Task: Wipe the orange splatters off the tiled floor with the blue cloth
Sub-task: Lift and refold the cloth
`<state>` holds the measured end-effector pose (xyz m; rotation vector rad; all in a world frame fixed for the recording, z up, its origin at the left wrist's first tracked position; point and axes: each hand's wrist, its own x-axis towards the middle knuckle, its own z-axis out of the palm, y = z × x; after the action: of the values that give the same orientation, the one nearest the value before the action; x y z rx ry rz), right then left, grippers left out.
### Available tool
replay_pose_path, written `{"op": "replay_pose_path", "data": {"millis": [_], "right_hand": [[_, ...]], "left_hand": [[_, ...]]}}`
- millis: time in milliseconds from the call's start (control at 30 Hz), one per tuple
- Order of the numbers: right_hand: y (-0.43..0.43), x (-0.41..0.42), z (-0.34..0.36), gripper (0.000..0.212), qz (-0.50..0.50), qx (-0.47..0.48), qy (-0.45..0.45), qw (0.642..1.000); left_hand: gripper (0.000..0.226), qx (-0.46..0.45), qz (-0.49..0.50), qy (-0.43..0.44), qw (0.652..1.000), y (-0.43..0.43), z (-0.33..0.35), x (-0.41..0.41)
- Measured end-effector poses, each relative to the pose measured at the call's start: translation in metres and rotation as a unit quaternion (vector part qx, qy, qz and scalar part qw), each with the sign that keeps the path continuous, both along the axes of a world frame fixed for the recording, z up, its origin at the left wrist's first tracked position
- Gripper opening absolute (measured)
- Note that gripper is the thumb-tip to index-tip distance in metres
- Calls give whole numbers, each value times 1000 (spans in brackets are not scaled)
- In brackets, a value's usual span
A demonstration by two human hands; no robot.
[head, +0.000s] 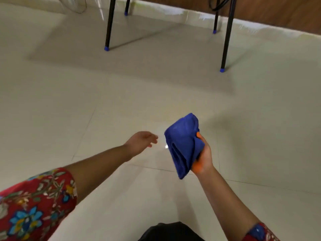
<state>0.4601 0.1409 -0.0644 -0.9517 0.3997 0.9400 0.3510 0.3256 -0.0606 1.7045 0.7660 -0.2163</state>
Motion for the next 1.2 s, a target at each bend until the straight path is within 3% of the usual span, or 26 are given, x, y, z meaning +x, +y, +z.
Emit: {"op": "replay_pose_path", "data": {"millis": [100, 200, 267, 367, 467, 533, 600, 667, 733, 833, 900, 1000, 1100, 1200], "right_hand": [[20, -5, 34, 49, -32, 83, 14, 996], [39, -10, 50, 66, -20, 128, 30, 991], [46, -14, 66, 62, 18, 138, 25, 990], [51, -14, 78, 43, 54, 153, 4, 987], [48, -8, 78, 35, 37, 120, 2, 992], [42, 1, 81, 30, 29, 84, 8, 996], [35, 12, 85, 20, 34, 54, -27, 998], [34, 20, 93, 11, 75, 45, -116, 989], [37, 23, 100, 24, 114, 39, -202, 972], [46, 21, 115, 28, 144, 40, -240, 959], [55, 22, 126, 23, 157, 13, -281, 947], [68, 22, 145, 33, 175, -35, -341, 923], [76, 23, 175, 36, 188, -74, -377, 904], [75, 26, 222, 37, 195, -100, -367, 904]], "left_hand": [[26, -54, 71, -113, 990, -11, 64, 18], [41, -57, 15, -81, 995, -19, 106, 28], [37, -30, -27, -42, 998, -25, 116, 28], [26, 10, 0, -77, 997, -24, 114, 22], [25, -126, 83, -129, 980, -14, 119, 13], [30, -170, 107, -130, 971, -1, 120, 5], [31, -138, 100, -53, 984, 15, 116, -3], [24, -68, 25, 73, 995, 27, 110, -12], [24, -19, -63, 161, 985, 31, 101, -18], [33, 54, -135, 222, 964, 33, 85, -16], [57, 69, -125, 181, 973, 35, 78, -8], [85, 54, -62, -21, 996, 41, 91, 11], [82, -4, -72, -150, 986, 56, 119, 30], [50, -52, -125, -166, 977, 60, 161, 38]]}}
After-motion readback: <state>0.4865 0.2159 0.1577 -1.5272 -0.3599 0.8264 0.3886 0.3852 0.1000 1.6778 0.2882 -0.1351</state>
